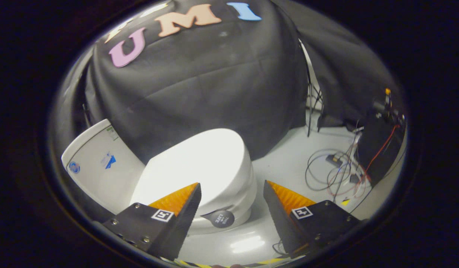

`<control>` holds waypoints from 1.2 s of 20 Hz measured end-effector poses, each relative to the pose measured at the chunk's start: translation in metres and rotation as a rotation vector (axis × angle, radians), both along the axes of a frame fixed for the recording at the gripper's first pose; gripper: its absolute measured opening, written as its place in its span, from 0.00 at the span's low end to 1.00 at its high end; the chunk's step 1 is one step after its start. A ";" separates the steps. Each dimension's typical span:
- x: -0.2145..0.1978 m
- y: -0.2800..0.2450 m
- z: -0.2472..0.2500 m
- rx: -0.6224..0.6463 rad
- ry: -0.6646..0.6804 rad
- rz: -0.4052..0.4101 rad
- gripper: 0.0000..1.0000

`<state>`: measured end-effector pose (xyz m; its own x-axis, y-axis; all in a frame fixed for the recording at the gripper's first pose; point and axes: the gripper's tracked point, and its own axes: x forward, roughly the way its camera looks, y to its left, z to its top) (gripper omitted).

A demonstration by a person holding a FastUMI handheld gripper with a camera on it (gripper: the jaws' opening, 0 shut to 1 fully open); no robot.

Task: Open the toilet lid.

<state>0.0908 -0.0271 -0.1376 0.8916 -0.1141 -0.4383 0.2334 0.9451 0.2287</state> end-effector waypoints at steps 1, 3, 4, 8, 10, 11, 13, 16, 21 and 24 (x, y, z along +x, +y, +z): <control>-0.001 0.001 -0.010 0.031 0.024 -0.009 0.99; -0.001 0.004 -0.024 0.101 0.059 -0.022 0.98; 0.000 0.004 -0.032 0.133 0.071 -0.026 0.98; -0.006 0.020 -0.053 0.283 0.153 -0.025 0.87; -0.003 0.034 -0.059 0.365 0.157 -0.009 0.79; -0.002 0.040 -0.060 0.402 0.157 0.005 0.79; 0.001 0.039 -0.056 0.467 0.136 -0.008 0.70; -0.002 0.024 -0.073 0.535 0.153 -0.089 0.38; 0.004 0.039 -0.068 0.652 0.110 -0.046 0.23; -0.003 0.040 -0.068 0.641 0.136 -0.043 0.04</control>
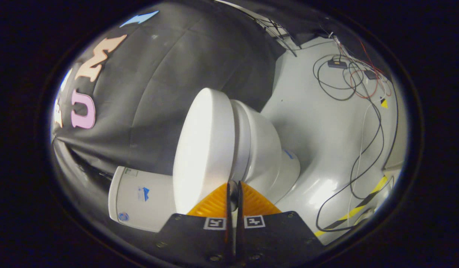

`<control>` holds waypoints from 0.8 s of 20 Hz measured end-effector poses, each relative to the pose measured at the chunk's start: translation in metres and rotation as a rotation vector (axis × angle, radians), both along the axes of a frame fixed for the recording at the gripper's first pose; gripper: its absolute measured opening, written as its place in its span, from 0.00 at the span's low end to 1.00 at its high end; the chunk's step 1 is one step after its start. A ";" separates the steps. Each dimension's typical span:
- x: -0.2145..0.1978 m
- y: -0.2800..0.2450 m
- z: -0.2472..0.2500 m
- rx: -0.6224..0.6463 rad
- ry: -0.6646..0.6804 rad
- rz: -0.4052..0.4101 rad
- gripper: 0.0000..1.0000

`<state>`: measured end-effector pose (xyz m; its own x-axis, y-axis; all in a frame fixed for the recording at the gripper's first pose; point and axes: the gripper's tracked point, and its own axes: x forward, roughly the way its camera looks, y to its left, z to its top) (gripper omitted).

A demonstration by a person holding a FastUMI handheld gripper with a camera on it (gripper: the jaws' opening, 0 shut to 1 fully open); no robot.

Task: Open the toilet lid.

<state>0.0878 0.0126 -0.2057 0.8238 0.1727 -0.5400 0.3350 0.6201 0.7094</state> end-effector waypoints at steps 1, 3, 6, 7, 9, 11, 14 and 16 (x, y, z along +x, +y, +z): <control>-0.001 0.001 0.001 -0.008 0.000 0.012 0.02; -0.003 0.004 0.011 0.003 -0.012 0.015 0.02; -0.003 0.007 0.024 0.009 -0.033 0.023 0.02; -0.003 0.008 0.028 0.006 -0.038 0.026 0.02; -0.003 0.006 0.030 -0.012 -0.047 0.036 0.02; -0.004 0.011 0.039 -0.034 -0.058 0.047 0.02; -0.003 0.018 0.055 -0.041 -0.084 0.055 0.02; -0.004 0.021 0.064 -0.058 -0.095 0.061 0.02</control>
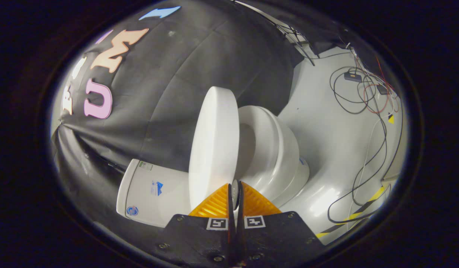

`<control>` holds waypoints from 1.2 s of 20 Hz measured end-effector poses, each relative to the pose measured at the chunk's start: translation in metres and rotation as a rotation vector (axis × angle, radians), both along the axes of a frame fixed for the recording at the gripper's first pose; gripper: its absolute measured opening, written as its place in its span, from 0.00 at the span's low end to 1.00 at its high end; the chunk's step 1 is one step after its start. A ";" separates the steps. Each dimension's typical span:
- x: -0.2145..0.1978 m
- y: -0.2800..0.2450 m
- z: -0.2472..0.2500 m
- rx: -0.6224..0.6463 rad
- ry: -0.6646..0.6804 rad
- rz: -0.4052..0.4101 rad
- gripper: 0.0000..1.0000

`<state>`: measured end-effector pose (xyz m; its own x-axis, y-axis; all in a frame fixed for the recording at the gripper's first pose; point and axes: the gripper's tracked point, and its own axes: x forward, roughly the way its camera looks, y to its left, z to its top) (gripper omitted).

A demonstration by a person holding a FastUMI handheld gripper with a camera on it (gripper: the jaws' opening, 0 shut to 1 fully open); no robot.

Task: Open the toilet lid.

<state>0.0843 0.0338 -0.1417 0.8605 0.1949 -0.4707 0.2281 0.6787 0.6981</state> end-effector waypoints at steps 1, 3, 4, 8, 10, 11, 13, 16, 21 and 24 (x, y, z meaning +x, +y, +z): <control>0.000 0.002 0.005 -0.012 -0.003 0.004 0.02; -0.001 0.006 0.015 -0.015 -0.010 0.004 0.02; -0.002 0.010 0.020 -0.007 -0.012 0.001 0.02; -0.003 0.019 0.036 -0.026 -0.035 0.010 0.02; -0.004 0.022 0.041 -0.031 -0.039 0.005 0.02; -0.004 0.025 0.044 -0.035 -0.042 0.004 0.02; -0.005 0.029 0.051 -0.056 -0.045 0.012 0.02; -0.007 0.041 0.065 -0.103 -0.063 0.026 0.02; -0.009 0.055 0.083 -0.231 -0.088 0.051 0.02; -0.009 0.060 0.087 -0.268 -0.091 0.049 0.02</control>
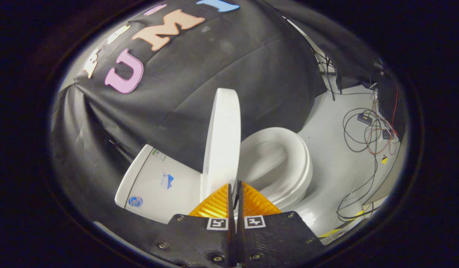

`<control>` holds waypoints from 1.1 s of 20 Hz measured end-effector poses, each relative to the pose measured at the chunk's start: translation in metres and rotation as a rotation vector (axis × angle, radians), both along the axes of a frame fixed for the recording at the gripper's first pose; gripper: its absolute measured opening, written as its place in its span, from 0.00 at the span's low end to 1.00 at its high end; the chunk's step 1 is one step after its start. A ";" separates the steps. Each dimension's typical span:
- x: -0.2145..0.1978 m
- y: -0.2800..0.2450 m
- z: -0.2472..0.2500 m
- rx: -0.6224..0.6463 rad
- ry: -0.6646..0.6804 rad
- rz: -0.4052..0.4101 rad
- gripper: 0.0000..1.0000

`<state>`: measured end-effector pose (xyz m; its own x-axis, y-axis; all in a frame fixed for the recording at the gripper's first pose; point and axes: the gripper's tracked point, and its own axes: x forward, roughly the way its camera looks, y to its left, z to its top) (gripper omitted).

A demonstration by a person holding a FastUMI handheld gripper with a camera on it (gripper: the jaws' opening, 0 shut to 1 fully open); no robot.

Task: Open the toilet lid.

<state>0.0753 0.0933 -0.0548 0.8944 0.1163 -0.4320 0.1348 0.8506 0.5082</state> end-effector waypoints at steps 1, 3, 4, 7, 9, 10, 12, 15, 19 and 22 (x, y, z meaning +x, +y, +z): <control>0.000 0.001 0.001 -0.007 0.000 -0.002 0.02; 0.000 0.003 0.004 -0.029 -0.004 0.001 0.02; 0.000 0.005 0.006 -0.044 -0.008 0.005 0.02; -0.001 0.014 0.014 -0.060 -0.019 0.023 0.02; -0.001 0.021 0.020 -0.042 -0.030 0.033 0.02; -0.001 0.023 0.021 -0.039 -0.035 0.034 0.02; -0.001 0.023 0.023 -0.051 -0.039 0.035 0.02; 0.000 0.032 0.029 -0.054 -0.047 0.044 0.02; -0.001 0.042 0.036 -0.078 -0.060 0.060 0.02; 0.000 0.053 0.042 -0.105 -0.075 0.079 0.02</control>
